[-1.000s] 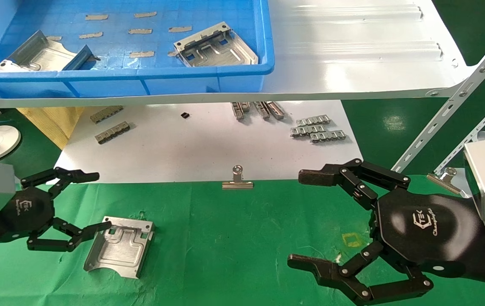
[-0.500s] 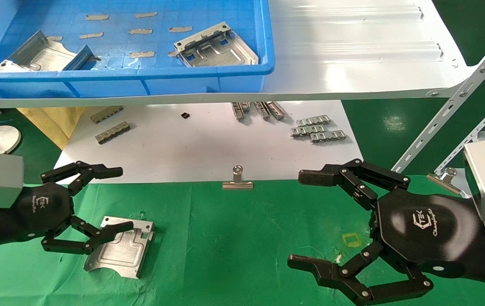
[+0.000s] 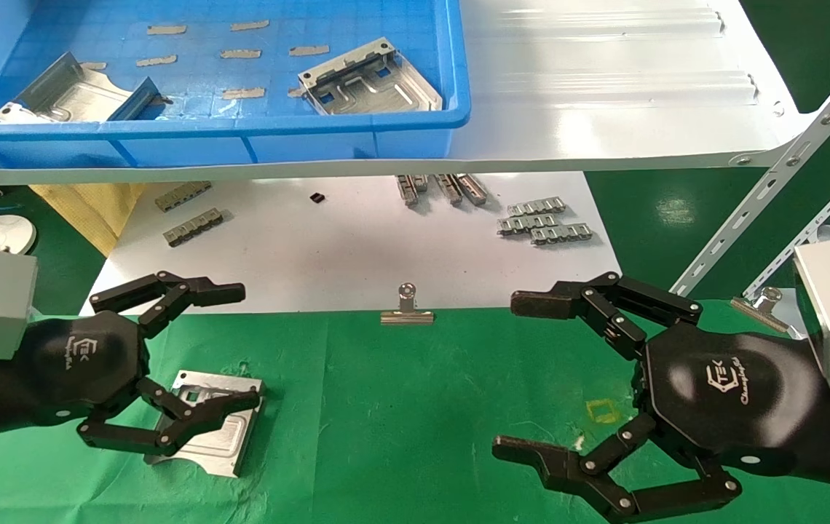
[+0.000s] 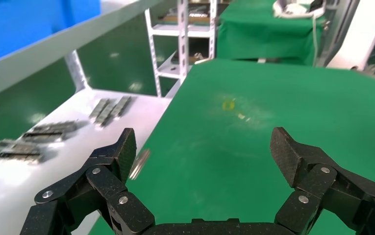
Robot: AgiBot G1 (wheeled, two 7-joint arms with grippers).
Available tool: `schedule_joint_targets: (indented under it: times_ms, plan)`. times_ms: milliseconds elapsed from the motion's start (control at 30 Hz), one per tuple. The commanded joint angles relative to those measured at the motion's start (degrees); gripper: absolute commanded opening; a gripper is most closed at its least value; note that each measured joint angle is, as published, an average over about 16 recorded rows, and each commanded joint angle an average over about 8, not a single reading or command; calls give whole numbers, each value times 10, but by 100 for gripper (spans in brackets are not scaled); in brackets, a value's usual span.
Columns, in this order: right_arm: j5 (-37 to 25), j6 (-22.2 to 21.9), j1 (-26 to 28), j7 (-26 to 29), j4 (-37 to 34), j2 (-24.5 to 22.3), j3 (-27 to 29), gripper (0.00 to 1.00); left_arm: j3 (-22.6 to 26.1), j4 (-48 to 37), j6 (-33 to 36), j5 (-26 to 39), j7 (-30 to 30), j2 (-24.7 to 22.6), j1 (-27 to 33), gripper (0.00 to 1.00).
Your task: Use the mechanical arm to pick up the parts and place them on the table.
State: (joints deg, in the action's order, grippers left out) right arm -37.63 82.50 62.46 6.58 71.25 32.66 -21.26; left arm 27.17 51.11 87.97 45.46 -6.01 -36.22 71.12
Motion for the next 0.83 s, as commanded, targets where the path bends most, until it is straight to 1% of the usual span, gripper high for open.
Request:
schedule_joint_targets:
  times_ms: [33,567,733,833]
  plan:
    - [0,0,0,0,0,0,0,100,-10,21,-2,-3,15,1,-9,100]
    - [0,0,0,0,0,0,0,100,-93,187,-19,-30,139,10,-79,100]
    - [0,0,0,0,0,0,0,100,-112,226,-23,-36,167,12,-96,100]
    - [0,0,0,0,0,0,0,100,-116,234,-23,-38,172,12,-99,100]
